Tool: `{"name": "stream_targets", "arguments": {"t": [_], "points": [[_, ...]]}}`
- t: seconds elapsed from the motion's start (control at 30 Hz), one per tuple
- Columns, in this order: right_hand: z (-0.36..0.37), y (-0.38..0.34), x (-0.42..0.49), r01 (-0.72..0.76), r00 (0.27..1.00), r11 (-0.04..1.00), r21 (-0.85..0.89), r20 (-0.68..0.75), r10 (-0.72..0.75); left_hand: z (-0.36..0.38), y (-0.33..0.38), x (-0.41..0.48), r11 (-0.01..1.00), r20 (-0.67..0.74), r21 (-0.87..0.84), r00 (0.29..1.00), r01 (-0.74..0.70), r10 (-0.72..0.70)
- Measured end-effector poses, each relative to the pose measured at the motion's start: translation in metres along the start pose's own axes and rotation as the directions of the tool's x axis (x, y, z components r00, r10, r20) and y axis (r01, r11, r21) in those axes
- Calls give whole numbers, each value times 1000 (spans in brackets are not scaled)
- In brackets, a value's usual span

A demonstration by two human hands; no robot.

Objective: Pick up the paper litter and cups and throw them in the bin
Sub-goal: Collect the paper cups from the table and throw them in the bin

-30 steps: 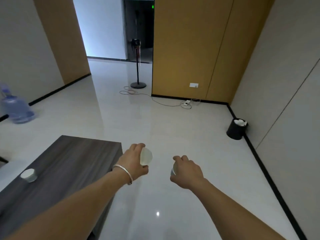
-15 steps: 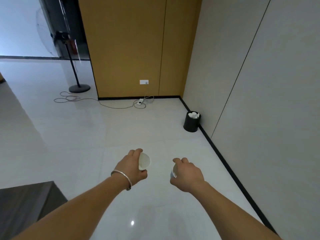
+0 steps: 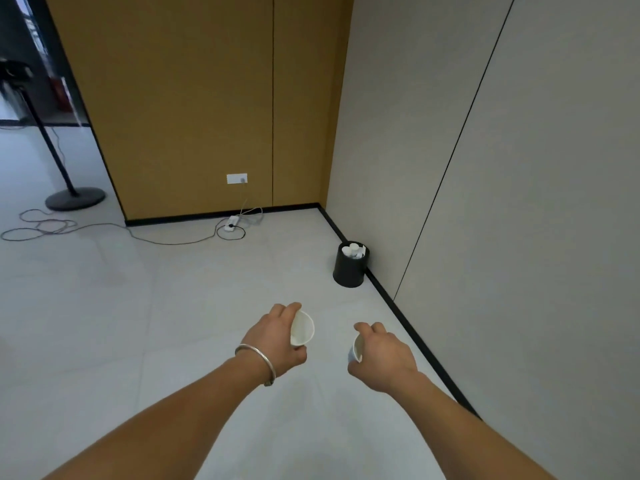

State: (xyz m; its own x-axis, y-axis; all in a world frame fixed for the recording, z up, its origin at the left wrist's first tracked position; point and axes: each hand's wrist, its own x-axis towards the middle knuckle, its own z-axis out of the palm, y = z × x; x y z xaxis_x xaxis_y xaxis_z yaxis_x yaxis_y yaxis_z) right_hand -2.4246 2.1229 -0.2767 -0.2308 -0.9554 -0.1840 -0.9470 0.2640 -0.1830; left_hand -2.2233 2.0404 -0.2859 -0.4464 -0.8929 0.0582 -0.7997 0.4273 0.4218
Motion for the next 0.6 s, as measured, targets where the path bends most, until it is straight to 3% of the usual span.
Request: {"name": "stream_targets", "arguments": {"t": [0.37, 0.6], "points": [[-73, 70, 230, 49, 997, 999, -5, -52, -49, 16, 31, 242, 1000, -28, 0, 1000, 14, -14], [-89, 107, 361, 14, 1000, 1000, -6, -7, -14, 43, 28, 378, 1000, 34, -2, 999, -4, 4]]}}
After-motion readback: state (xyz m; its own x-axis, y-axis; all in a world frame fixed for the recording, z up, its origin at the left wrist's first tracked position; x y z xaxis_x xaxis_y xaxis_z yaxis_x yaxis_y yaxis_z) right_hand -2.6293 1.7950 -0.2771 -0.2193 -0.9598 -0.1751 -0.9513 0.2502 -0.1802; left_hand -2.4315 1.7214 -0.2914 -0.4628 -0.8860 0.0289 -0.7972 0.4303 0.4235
